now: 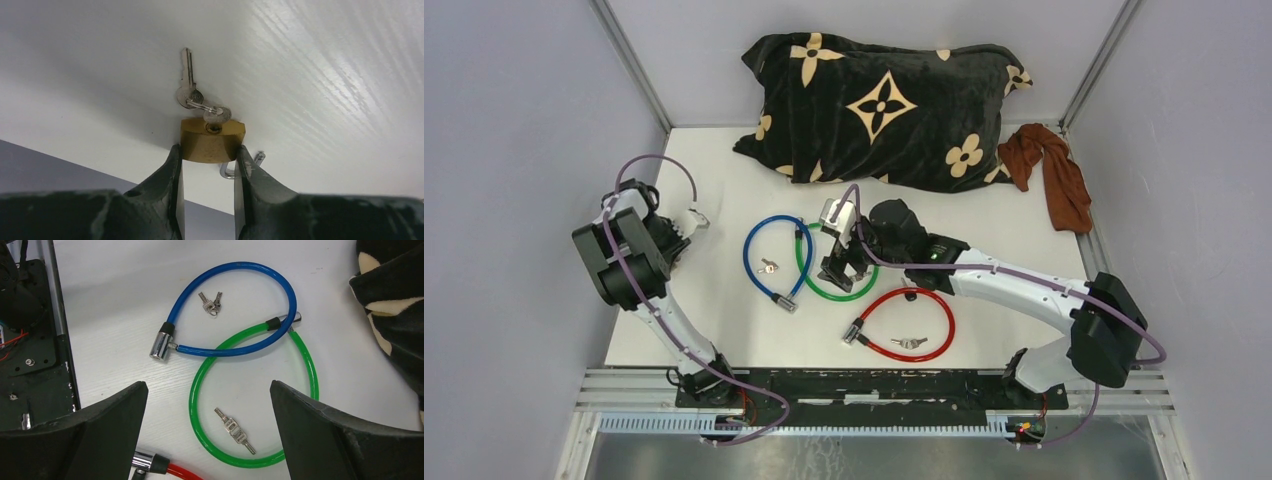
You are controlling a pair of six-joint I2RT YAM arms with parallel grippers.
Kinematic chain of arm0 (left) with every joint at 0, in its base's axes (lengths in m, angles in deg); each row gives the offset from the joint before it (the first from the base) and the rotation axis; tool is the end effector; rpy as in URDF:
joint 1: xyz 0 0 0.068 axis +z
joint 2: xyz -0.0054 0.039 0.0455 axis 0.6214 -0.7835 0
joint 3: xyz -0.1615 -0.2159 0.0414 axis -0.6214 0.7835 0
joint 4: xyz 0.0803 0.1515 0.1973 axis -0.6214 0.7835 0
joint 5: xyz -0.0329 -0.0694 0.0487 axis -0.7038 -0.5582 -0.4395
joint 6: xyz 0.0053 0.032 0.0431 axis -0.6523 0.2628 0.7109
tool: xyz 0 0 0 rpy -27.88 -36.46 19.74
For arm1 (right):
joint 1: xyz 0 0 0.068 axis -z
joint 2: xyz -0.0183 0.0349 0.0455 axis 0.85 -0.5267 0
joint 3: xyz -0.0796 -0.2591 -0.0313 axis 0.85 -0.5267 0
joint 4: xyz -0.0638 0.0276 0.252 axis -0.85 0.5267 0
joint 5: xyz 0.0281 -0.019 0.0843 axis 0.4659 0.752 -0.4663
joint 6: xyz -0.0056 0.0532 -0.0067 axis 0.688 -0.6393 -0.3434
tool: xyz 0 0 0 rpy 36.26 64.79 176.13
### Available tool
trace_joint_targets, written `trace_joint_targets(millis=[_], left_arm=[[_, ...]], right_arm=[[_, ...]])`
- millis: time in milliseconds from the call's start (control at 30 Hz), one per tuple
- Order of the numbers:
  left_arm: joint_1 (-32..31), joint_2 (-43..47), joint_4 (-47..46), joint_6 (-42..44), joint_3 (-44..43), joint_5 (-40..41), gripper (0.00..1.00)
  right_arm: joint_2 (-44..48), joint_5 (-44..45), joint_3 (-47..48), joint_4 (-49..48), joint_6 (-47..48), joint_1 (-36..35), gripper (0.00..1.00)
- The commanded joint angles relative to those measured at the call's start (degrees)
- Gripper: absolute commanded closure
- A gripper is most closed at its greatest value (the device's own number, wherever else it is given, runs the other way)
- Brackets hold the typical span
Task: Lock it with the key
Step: Pick up the lock from the center of the board.
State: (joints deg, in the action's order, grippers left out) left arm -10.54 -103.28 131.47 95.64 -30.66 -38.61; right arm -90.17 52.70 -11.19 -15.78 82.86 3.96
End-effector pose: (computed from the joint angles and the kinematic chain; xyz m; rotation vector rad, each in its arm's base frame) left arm 0.3177 0.1674 0.1572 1.2833 2.8301 0.0269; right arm 0.1902 0.2796 0.2931 -1.1885 1.6707 0.7749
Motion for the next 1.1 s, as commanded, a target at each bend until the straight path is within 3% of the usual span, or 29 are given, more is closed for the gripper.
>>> trace_joint_targets(millis=[0,167,300,467,633,800,867,967,1067], left_arm=[[0.0,4.8,-0.9,0.9,1.3,-5.4,0.98],[-0.7,13.1,-1.5,-2.6,1.5,-12.0,0.98],[-5.4,21.5,-3.2,-4.0,6.1,-13.4,0.98],[-19.4,33.8,-5.0,-6.4,13.9,-10.6,0.98],[-38.3,48.0,-1.1,-5.5,15.9,-10.7,0.98],[-58.1,58.2,-3.0,-7.2,20.0,-6.4,0.98],[-64.4,59.3,-5.3,-9.6,21.1,-2.5,0.98],[-68.4,59.5,-7.4,-10.6,22.3,0.2,0.98],[-68.9,58.8,-9.7,-10.7,22.2,0.6,0.98]], right_arm=[[3.6,2.3,-1.5,-1.2,0.3,0.0,0.02],[6.8,7.1,-4.1,-3.8,-1.9,0.1,0.02],[9.1,5.9,-8.7,-10.1,-6.9,3.1,0.02],[7.4,1.3,-12.2,-16.7,-19.3,9.8,0.02],[6.8,-5.1,-15.5,-28.6,-29.5,15.0,0.02],[4.9,-6.5,-15.3,-32.8,-34.4,13.4,0.26],[3.3,-6.2,-13.8,-33.0,-34.4,10.9,0.27],[1.9,-6.0,-14.6,-41.2,-40.4,9.1,0.23],[-0.5,-4.3,-12.4,-41.1,-41.7,6.6,0.23]])
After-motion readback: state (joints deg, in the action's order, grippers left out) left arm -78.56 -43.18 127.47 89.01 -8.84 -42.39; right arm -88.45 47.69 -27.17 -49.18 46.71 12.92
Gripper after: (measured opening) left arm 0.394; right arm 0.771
